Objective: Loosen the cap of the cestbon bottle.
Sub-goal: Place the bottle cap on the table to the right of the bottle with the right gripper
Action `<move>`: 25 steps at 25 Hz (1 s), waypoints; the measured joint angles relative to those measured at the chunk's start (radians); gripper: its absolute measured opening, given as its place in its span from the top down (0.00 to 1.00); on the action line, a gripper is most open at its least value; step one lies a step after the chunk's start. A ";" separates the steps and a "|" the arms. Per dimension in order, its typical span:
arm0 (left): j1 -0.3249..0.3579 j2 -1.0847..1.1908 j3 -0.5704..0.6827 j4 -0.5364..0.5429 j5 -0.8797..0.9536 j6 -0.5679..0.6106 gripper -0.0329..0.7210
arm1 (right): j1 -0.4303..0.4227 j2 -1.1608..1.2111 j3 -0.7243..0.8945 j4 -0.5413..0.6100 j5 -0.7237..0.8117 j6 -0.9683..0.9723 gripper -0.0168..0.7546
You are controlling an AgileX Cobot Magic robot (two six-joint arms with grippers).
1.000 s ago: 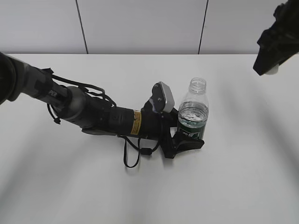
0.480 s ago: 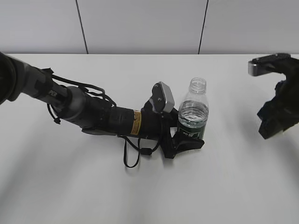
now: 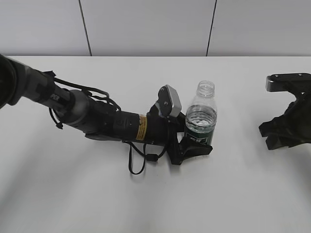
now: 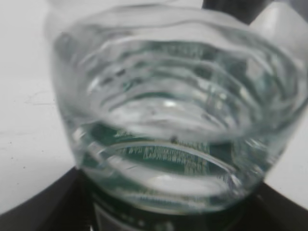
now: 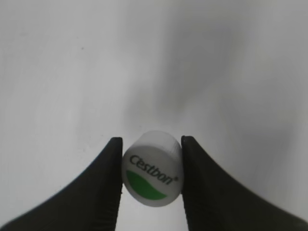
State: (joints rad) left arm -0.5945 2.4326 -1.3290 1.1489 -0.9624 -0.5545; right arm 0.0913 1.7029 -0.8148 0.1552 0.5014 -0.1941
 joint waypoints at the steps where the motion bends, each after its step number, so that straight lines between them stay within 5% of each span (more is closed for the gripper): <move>1: 0.000 0.000 0.000 0.000 0.000 0.000 0.24 | -0.002 0.000 0.002 -0.007 -0.010 0.009 0.61; 25: 0.000 0.000 0.000 0.001 0.000 -0.001 0.25 | -0.035 0.120 0.004 -0.008 -0.037 0.040 0.56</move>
State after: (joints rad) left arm -0.5945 2.4326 -1.3290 1.1499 -0.9624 -0.5552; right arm 0.0561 1.8228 -0.8108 0.1476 0.4645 -0.1536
